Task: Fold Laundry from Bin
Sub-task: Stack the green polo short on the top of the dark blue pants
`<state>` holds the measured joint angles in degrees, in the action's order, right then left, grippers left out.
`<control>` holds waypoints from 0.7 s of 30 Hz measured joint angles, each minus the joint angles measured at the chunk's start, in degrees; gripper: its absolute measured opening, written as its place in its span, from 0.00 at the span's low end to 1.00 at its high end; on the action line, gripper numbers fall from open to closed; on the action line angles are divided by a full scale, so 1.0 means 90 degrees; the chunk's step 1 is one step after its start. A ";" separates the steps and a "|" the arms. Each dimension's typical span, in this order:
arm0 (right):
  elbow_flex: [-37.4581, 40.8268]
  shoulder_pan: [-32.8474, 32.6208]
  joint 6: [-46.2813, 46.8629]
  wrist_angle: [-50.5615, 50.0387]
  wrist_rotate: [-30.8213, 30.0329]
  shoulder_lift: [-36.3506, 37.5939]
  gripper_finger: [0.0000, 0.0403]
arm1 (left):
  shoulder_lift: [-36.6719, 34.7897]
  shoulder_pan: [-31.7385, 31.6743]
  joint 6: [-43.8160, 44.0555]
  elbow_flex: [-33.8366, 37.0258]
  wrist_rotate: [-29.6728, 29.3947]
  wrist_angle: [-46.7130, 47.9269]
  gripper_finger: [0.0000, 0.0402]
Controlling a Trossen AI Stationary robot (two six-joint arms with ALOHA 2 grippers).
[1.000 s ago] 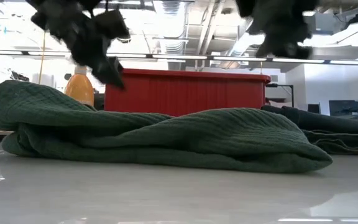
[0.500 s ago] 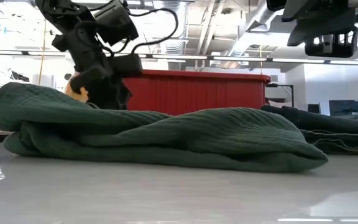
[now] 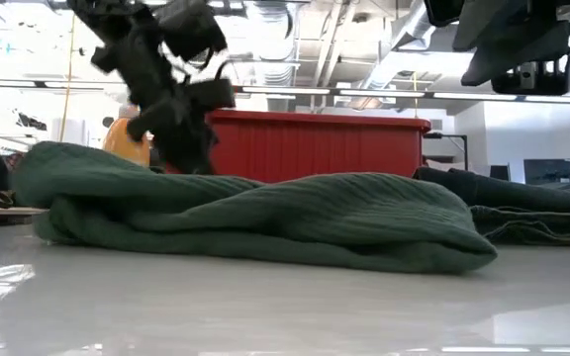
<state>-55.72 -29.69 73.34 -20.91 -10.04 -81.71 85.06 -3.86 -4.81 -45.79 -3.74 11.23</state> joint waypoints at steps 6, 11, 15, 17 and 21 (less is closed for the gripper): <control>0.0519 -0.0162 0.1808 0.0249 -0.1064 -0.0005 0.37 | -0.0179 -0.0130 -0.0786 -0.0859 0.0007 0.0882 0.00; 0.1151 -0.0445 0.2975 0.0669 -0.1637 -0.0009 0.48 | -0.0173 -0.0457 -0.1100 -0.0963 0.0265 0.1291 0.00; 0.1525 -0.0601 0.3298 0.1359 -0.2247 -0.0157 0.63 | -0.0173 -0.0712 -0.1108 -0.0963 0.0409 0.1457 0.00; 0.1635 -0.0581 0.3345 0.1667 -0.2331 -0.0344 0.71 | -0.0173 -0.0783 -0.1107 -0.0962 0.0436 0.1468 0.00; 0.1749 -0.0418 0.3420 0.2269 -0.2388 -0.0871 0.84 | -0.0173 -0.0840 -0.1062 -0.0961 0.0439 0.1442 0.00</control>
<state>-39.99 -33.45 104.12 -0.48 -31.53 -89.55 83.50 -11.42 -14.37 -54.43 0.21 24.20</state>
